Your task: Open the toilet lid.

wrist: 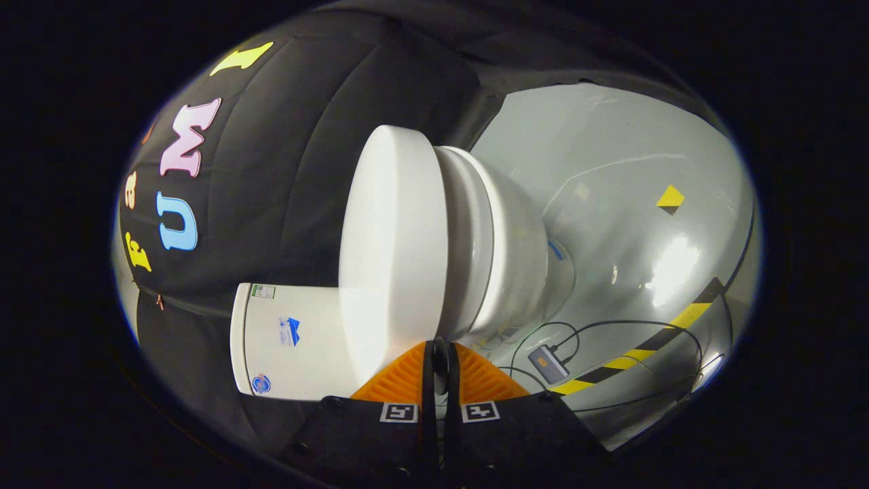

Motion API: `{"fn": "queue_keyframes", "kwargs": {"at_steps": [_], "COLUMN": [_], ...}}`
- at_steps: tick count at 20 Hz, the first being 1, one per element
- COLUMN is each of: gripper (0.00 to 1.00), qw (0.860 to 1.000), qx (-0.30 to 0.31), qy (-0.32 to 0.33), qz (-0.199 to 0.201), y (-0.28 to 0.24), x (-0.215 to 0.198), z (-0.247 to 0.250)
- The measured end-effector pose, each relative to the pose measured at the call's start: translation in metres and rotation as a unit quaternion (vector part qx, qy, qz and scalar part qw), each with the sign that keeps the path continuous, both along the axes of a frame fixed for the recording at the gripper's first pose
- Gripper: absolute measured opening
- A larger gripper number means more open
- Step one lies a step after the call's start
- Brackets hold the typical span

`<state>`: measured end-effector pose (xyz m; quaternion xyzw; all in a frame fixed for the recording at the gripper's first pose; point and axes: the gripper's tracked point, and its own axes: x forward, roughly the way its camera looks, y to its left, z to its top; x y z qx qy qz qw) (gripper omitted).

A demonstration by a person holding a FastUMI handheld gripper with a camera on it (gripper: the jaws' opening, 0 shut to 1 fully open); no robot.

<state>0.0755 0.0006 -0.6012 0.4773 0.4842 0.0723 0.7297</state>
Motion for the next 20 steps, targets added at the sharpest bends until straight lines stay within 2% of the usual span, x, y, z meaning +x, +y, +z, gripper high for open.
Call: {"fn": "queue_keyframes", "kwargs": {"at_steps": [9, 14, 20], "gripper": [0.09, 0.09, 0.09], "qw": [0.991, 0.975, 0.957], "qx": [-0.134, -0.218, -0.285], "qy": [-0.018, -0.039, -0.059], "qz": [0.011, 0.012, 0.015], "y": [0.012, 0.029, 0.051], "x": [0.005, 0.005, 0.007], "z": [0.07, 0.107, 0.146]}}
